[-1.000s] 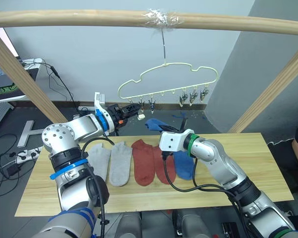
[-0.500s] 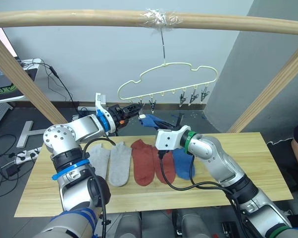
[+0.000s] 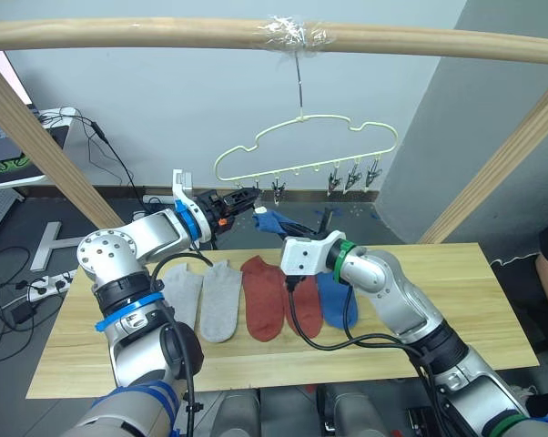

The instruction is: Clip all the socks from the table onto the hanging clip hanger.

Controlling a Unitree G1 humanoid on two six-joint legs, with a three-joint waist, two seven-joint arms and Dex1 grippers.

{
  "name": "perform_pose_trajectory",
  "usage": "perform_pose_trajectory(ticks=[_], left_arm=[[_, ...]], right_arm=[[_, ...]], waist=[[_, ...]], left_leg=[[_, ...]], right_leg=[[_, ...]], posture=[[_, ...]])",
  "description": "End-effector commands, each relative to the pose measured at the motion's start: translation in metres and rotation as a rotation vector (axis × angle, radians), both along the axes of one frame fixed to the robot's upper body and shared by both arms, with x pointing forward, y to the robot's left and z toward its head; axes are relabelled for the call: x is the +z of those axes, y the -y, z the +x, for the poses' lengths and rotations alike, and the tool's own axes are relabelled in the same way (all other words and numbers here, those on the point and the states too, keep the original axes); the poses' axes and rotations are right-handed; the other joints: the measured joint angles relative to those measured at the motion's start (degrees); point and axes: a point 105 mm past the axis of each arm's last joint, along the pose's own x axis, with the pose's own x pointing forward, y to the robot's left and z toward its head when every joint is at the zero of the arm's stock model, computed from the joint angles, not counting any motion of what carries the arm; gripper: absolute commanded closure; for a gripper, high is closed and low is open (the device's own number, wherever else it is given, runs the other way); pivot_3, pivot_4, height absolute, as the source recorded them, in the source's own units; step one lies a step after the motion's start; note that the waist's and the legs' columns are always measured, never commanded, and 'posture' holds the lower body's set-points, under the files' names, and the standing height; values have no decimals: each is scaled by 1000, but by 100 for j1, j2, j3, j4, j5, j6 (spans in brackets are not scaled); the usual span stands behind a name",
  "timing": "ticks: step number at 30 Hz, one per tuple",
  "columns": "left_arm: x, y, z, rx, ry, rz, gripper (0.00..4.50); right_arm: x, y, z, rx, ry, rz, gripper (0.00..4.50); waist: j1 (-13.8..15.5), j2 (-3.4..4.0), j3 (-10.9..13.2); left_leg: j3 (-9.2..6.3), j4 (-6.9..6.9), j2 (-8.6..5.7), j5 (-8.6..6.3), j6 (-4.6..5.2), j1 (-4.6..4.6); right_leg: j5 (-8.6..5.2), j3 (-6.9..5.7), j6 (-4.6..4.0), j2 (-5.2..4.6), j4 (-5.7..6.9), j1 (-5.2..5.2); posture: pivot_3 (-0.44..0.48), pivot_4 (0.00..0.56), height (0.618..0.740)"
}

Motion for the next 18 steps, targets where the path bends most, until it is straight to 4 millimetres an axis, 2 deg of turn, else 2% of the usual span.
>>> perform_pose_trajectory(ticks=[1, 13, 15, 18], left_arm=[[16, 2, 1, -12, 54, -26, 4248], [19, 2, -4, -26, 109, 2, 4248], [20, 3, -5, -33, 118, 0, 3528], [20, 4, -6, -39, 121, -7, 2811]], right_arm=[[13, -5, -1, 18, 44, 20, 4454], [15, -6, 2, 23, 55, 15, 4454], [16, -6, 2, 22, 56, 16, 4500], [16, -6, 2, 20, 58, 18, 4500]], waist=[[-1, 0, 0], [-1, 0, 2], [0, 0, 2], [0, 0, 2]], left_leg=[[-1, 0, 0, 0, 0, 0], [-1, -1, 0, 0, 0, -1], [-1, -1, 0, 0, -1, -1], [-2, -1, 0, 0, -1, 0]], right_leg=[[0, -1, 0, 0, 0, 0], [0, -1, 0, 0, -1, 0], [0, -1, 0, 0, -1, 0], [0, -2, 0, 0, -1, 0]], posture=[[170, 205, 740], [177, 206, 740], [177, 206, 740], [177, 206, 740]])
